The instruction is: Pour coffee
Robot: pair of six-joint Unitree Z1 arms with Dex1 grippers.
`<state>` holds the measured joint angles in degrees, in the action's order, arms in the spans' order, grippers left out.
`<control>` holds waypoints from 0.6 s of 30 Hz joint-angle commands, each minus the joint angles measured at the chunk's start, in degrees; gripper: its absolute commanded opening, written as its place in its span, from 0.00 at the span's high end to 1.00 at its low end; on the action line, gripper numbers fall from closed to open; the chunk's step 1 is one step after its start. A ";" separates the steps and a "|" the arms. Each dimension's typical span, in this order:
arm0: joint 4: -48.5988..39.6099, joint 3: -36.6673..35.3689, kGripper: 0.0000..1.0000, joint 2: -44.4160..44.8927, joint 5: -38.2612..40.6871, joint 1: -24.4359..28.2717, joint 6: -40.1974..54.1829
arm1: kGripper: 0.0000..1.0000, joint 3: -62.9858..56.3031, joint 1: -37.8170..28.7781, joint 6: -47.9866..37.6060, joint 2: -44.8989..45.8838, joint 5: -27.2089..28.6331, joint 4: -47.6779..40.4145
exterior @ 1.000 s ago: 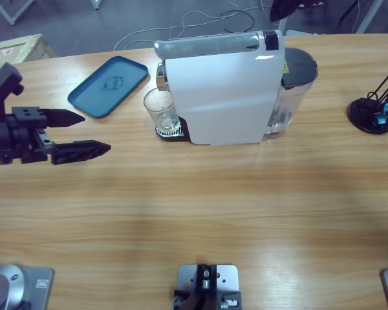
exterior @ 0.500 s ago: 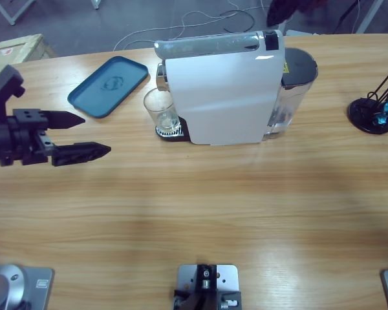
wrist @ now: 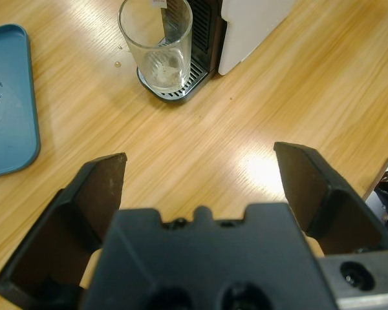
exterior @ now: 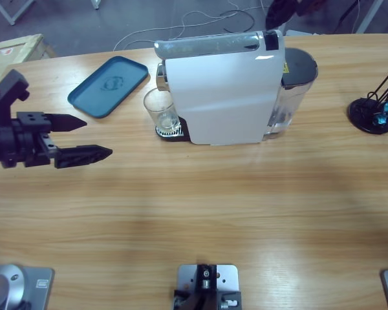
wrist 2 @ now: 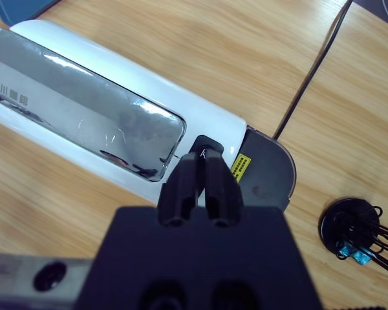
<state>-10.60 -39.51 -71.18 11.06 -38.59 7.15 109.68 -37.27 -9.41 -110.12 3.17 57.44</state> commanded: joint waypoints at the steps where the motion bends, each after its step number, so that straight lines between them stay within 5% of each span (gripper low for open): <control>1: 0.75 2.16 0.02 -1.68 -0.78 -0.66 -0.29 | 1.00 -2.51 -0.26 0.18 -4.37 0.26 -0.17; 10: 0.91 2.42 0.02 -1.76 -0.78 -0.61 -0.29 | 1.00 -6.34 0.06 0.18 -4.30 0.28 -2.17; 15: 1.46 2.42 0.02 -1.38 -0.76 -0.63 -0.29 | 1.00 -3.75 -0.17 0.79 4.39 1.51 -2.68; 16: 1.46 2.42 0.02 -1.24 -0.69 -0.66 -0.29 | 0.80 -3.35 -0.77 0.79 6.69 2.07 -2.66; 17: 1.46 2.35 0.02 -1.15 -0.60 -0.66 -0.29 | 0.19 -3.33 -1.47 0.79 8.68 3.11 -2.68; 18: 1.46 2.28 0.02 -1.08 -0.50 -0.66 -0.29 | 0.01 -3.86 -2.00 0.70 10.28 4.11 -2.65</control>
<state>-9.87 -39.08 -71.22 11.06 -38.59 7.15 106.98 -37.27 -9.23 -109.01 3.59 54.59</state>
